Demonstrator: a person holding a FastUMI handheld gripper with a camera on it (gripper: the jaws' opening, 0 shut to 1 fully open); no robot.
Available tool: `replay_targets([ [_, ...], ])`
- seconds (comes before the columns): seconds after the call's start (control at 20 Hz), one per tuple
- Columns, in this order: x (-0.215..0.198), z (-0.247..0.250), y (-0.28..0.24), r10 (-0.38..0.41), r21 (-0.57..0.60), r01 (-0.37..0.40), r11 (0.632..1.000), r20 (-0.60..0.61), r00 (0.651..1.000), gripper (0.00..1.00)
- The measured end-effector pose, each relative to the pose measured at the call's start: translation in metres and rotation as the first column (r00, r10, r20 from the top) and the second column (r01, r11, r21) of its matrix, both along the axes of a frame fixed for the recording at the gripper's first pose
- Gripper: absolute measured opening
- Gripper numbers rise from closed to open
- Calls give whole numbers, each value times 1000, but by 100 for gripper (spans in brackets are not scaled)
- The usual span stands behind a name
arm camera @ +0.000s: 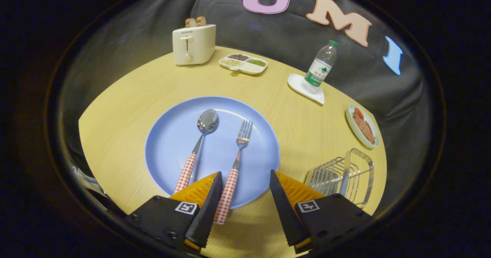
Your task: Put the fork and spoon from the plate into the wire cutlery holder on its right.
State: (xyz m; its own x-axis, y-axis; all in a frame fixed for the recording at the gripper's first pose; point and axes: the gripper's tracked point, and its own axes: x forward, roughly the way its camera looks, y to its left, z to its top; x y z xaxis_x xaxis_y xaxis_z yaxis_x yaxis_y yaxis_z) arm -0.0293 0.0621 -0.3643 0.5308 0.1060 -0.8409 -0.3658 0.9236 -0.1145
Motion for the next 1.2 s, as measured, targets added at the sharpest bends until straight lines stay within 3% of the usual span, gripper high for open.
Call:
replay_targets([
  [0.15, 9, 4, -11, 3, -50, -1, 999, 51, 999, 62],
  [0.4, 9, -2, -15, -44, -6, 44, 999, 5, 999, 33],
  [0.55, 9, -2, -14, -32, -3, 32, 999, -8, 999, 33],
  [0.7, 6, -3, -16, -14, -10, 14, 1000, -20, 1000, 20],
  [0.85, 7, 0, -16, -10, -9, 9, 1000, -18, 1000, 21],
  [0.9, 5, 0, -17, -8, -6, 8, 1000, -22, 1000, 12],
  [1.2, 4, 18, -18, -5, 31, 6, 1000, -49, 999, 12],
])
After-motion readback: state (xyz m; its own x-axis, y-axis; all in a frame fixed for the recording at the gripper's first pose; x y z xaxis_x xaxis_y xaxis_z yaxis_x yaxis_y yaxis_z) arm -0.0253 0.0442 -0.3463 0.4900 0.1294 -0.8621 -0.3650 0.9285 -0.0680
